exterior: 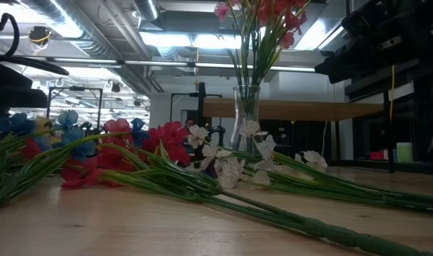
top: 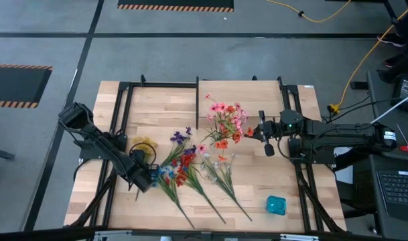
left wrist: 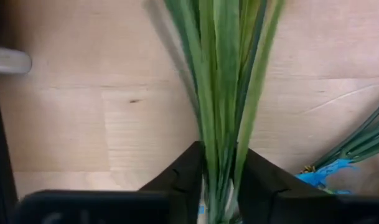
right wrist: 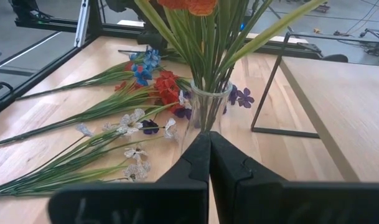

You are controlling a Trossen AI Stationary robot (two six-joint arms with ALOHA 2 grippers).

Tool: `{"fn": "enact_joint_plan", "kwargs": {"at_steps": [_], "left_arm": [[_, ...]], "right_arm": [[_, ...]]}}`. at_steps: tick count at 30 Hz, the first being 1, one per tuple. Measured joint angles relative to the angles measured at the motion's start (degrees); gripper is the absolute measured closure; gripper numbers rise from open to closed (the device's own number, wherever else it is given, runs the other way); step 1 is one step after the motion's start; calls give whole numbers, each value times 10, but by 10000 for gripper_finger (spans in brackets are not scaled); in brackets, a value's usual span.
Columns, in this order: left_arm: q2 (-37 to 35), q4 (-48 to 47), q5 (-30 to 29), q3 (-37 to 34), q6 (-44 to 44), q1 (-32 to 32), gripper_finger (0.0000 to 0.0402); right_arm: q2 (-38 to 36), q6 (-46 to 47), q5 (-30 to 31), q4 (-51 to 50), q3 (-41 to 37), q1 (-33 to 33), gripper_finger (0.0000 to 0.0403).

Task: Pick and place flowers into a vace then onto a shelf
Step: Put the yellow flowers into the transparent vase

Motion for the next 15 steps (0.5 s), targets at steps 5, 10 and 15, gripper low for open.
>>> {"fn": "enact_joint_plan", "kwargs": {"at_steps": [5, 10, 15], "left_arm": [[0, -8, -26, 0, -11, 0, 385], [-9, -19, -69, -3, -11, 1, 384], [-54, -52, -96, -2, -5, 1, 384]], "right_arm": [[0, 1, 0, 1, 0, 0, 398], [0, 1, 0, 1, 0, 0, 398], [0, 11, 0, 1, 0, 0, 398]]}}
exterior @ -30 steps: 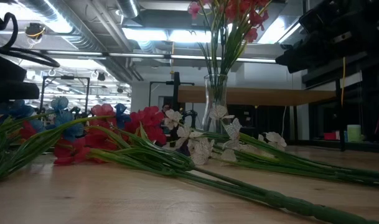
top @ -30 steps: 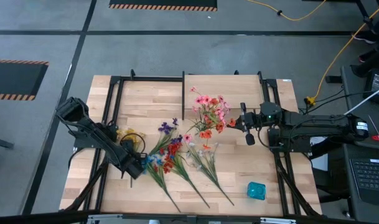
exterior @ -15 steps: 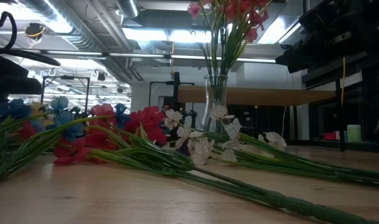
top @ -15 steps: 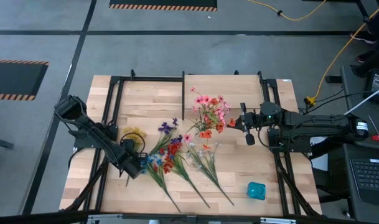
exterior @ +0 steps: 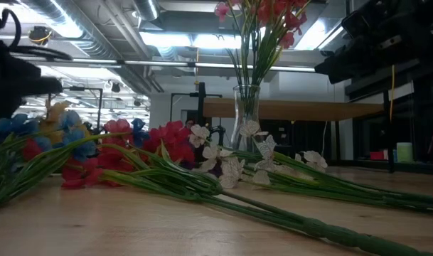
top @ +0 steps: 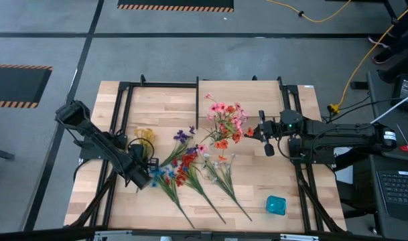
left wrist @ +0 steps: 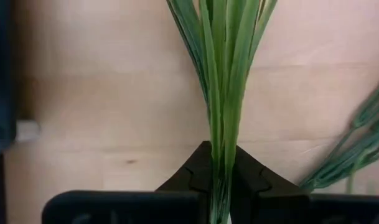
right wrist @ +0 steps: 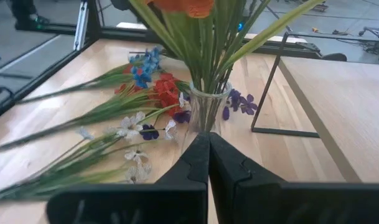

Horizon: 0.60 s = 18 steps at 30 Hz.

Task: Pick and place flowers into a vace then onto a shelf
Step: Put the yellow flowers into the transparent vase

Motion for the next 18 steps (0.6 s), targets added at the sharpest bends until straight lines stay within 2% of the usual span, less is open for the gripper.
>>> {"fn": "enact_joint_plan", "kwargs": {"at_steps": [5, 12, 18], "left_arm": [[-60, -21, -8, 0, 34, 0, 385], [-146, -59, -53, 1, 103, 0, 385], [-220, -125, -81, 2, 109, 0, 385]], "right_arm": [[0, 3, 0, 0, 0, 0, 398], [0, 3, 0, 0, 0, 0, 398], [0, 3, 0, 0, 0, 0, 398]]}}
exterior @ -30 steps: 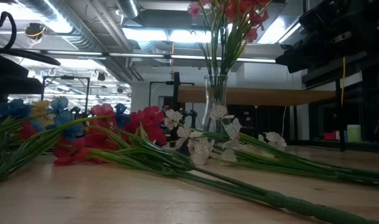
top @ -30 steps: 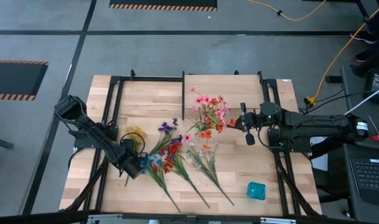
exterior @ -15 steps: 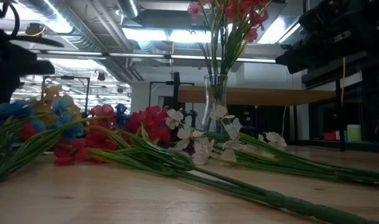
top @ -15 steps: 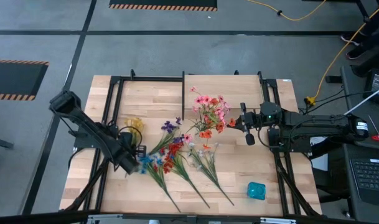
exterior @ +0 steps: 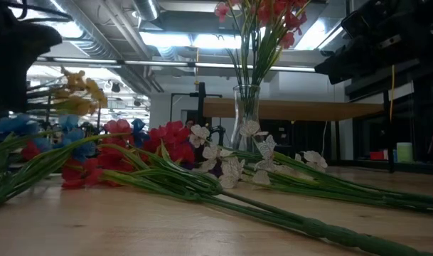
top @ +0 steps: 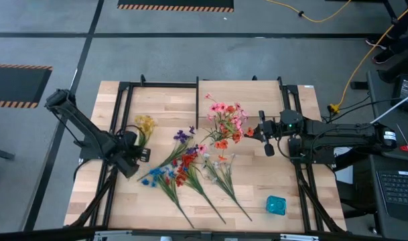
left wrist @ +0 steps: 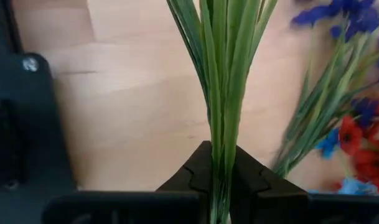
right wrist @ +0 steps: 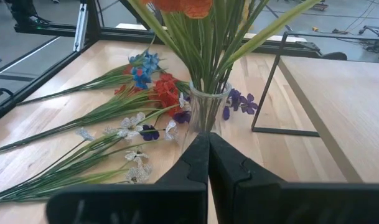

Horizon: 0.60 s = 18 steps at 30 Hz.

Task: Pick and place flowers into a vace then onto a shelf
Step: Put the yellow flowers into the transparent vase

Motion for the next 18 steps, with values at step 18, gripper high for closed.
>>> {"fn": "enact_joint_plan", "kwargs": {"at_steps": [18], "left_arm": [[-83, 32, -234, 0, 134, 3, 384]], "right_arm": [[1, 0, 0, 10, 0, 0, 398]]}}
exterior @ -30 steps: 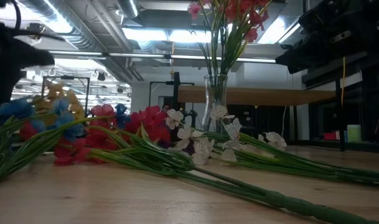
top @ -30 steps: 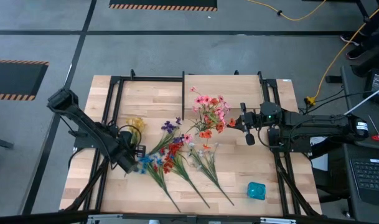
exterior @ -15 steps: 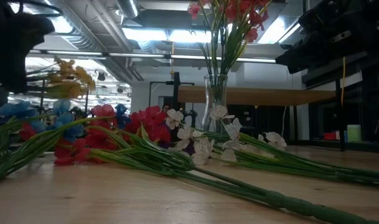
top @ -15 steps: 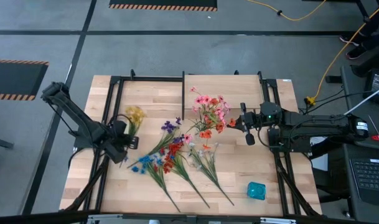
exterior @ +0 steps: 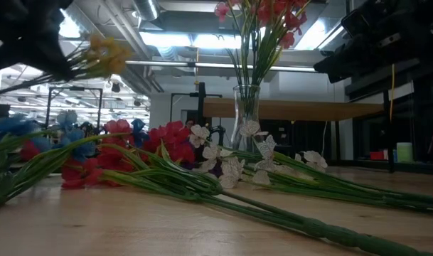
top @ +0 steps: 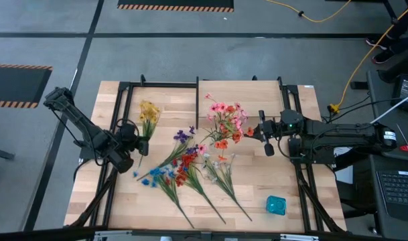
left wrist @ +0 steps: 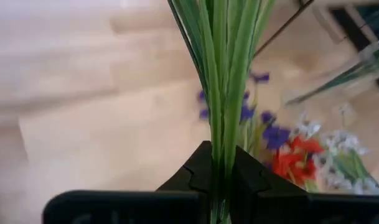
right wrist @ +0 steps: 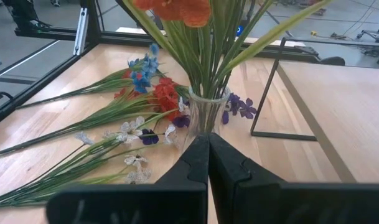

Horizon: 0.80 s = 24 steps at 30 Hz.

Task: Pick and place flowers into a vace then onto a shelf
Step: Put the yellow flowers into the transparent vase

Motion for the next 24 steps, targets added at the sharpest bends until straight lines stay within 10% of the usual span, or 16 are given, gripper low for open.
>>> {"fn": "enact_joint_plan", "kwargs": {"at_steps": [10, 19, 24], "left_arm": [[1, 92, -49, 0, 248, 81, 385], [8, 557, 89, -73, 781, 222, 391], [6, 765, 166, -163, 889, 290, 391]], "right_arm": [[0, 0, 0, 8, 0, 0, 398], [0, 1, 0, 18, 0, 0, 398], [0, 0, 0, 19, 0, 0, 398]]}}
